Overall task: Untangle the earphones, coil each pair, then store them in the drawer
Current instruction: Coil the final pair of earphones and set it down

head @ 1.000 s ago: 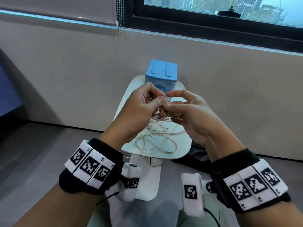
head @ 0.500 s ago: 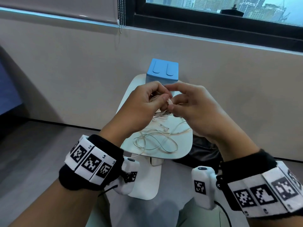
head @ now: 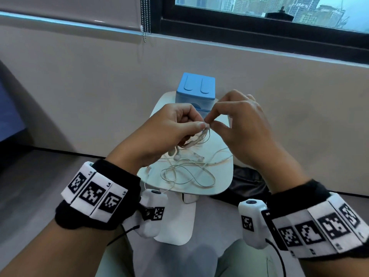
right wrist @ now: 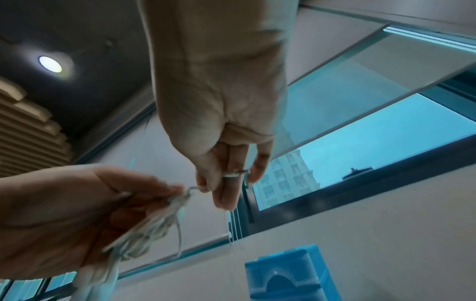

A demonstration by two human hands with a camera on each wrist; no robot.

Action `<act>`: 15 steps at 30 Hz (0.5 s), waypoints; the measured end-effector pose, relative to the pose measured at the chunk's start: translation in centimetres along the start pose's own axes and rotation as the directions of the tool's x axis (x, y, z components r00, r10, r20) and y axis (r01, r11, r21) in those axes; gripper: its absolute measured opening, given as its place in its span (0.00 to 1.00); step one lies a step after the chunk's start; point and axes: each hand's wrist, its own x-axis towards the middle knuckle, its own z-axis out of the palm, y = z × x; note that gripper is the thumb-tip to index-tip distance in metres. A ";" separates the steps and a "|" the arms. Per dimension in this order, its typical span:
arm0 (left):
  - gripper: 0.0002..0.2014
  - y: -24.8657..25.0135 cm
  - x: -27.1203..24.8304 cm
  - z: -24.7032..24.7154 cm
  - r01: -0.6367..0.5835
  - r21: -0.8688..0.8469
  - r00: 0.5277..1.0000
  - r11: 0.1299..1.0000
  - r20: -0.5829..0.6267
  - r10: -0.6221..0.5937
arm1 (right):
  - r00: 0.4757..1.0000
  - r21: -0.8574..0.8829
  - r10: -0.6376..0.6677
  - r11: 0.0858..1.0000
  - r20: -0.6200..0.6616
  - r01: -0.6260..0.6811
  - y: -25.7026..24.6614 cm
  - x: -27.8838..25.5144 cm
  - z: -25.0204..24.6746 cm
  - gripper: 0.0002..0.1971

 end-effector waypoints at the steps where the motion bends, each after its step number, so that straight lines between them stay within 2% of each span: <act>1: 0.05 0.0 -0.1 0.1 0.000 -0.056 1.000 0.998 0.004 0.000 | 1.000 0.081 0.020 0.997 -0.005 -0.019 0.2 0.2 0.1 0.06; 4: 0.05 -0.3 0.1 0.4 -0.004 -0.169 1.000 0.986 -0.024 0.000 | 0.992 0.412 0.113 0.902 0.060 -0.128 0.1 0.2 0.5 0.04; 6: 0.05 -0.6 0.2 0.7 -0.016 -0.191 0.999 0.981 -0.052 0.006 | 0.982 0.596 0.156 0.780 0.109 -0.190 0.0 0.0 1.1 0.02; 8: 0.04 -0.9 0.2 1.0 -0.035 -0.184 0.995 0.982 -0.103 0.016 | 0.965 0.740 0.199 0.620 0.172 -0.260 -0.1 -0.2 1.6 0.03; 10: 0.04 -1.3 0.3 1.3 -0.068 -0.137 0.983 0.988 -0.177 0.043 | 0.935 0.831 0.243 0.437 0.259 -0.344 0.0 -0.4 1.7 0.04; 12: 0.05 -1.8 0.5 1.4 -0.088 -0.085 0.969 0.992 -0.236 0.065 | 0.905 0.860 0.276 0.312 0.324 -0.403 0.0 -0.5 1.7 0.07; 13: 0.06 -2.0 0.5 1.5 -0.093 -0.067 0.963 0.993 -0.260 0.073 | 0.898 0.865 0.283 0.283 0.337 -0.414 -0.1 -0.6 1.7 0.08; 15: 0.06 -2.3 0.7 1.5 -0.097 -0.048 0.954 0.994 -0.291 0.079 | 0.900 0.866 0.301 0.296 0.315 -0.403 -0.5 -0.5 1.9 0.08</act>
